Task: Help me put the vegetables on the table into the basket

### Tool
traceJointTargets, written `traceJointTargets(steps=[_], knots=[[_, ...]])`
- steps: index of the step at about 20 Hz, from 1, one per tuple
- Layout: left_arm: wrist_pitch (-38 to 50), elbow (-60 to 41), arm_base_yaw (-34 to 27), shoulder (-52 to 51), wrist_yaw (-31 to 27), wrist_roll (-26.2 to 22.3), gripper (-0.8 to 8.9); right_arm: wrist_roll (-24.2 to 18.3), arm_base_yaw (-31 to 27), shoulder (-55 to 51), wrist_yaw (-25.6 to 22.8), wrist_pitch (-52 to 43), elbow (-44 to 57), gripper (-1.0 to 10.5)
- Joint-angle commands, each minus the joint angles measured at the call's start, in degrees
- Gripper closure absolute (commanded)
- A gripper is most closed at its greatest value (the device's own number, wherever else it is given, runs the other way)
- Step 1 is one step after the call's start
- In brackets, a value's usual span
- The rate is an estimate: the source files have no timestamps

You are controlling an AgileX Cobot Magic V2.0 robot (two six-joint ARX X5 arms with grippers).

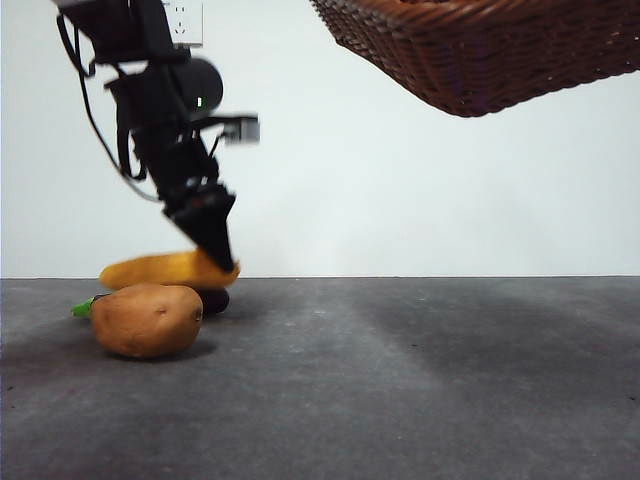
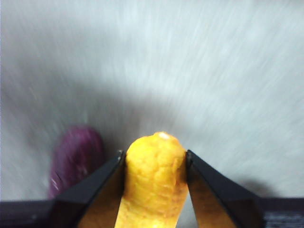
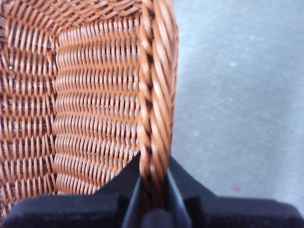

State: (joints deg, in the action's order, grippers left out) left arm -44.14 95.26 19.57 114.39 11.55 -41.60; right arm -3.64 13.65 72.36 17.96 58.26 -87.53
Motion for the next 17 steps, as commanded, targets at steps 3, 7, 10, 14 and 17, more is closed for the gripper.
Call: traceJointTargets(steps=[3, 7, 10, 14, 17], knots=[[-2.8, 0.4, 0.8, -7.3, 3.9, 3.7, 8.19, 2.1, 0.0, 1.6, -3.5, 0.2, 1.6, 9.6], [-10.4, 0.4, 1.2, -16.2, 5.3, 3.8, 8.19, 5.7, -1.7, 2.1, -2.7, -4.7, 9.2, 9.6], [-14.7, 0.4, 1.7, -23.6, 7.2, 4.7, 8.19, 8.0, -1.8, 2.1, -2.3, -7.9, 15.8, 9.6], [-19.6, 0.4, 6.6, -32.2, 8.3, 6.4, 8.19, 13.1, -1.7, 2.1, 4.7, -15.0, 25.2, 9.6], [-20.3, 0.3, 16.2, -35.3, 7.6, 11.2, 8.19, 15.3, -0.7, 2.1, 7.4, -17.8, 29.5, 9.6]])
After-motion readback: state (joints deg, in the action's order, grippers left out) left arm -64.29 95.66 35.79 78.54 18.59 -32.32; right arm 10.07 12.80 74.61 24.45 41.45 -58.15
